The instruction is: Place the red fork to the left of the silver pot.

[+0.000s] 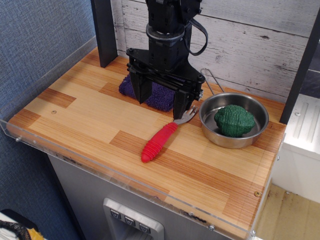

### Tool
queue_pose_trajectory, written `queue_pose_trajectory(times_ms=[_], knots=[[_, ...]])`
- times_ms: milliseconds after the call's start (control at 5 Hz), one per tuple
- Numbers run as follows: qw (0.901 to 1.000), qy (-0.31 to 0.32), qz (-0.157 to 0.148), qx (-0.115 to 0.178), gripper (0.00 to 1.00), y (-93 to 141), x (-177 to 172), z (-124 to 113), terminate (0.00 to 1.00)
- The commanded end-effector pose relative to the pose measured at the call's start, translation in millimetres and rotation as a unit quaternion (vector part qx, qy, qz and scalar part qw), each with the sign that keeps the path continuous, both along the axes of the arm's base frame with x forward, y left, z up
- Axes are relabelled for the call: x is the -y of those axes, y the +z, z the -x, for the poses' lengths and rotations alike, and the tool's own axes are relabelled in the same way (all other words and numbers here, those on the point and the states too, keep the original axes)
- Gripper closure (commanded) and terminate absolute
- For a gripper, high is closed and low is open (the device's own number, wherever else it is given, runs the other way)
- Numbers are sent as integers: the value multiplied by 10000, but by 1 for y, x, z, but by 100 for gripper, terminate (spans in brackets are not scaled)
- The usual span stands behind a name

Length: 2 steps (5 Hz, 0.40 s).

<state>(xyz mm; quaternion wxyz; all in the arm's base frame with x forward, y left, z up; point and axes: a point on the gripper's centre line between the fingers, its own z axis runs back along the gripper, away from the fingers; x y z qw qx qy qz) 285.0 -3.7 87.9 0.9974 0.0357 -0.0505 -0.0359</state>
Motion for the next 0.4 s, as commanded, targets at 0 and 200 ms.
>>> queue_pose_trajectory(times_ms=[0,200], knots=[[9999,37,9,157,0,12,1,0,0],[9999,37,9,157,0,12,1,0,100]])
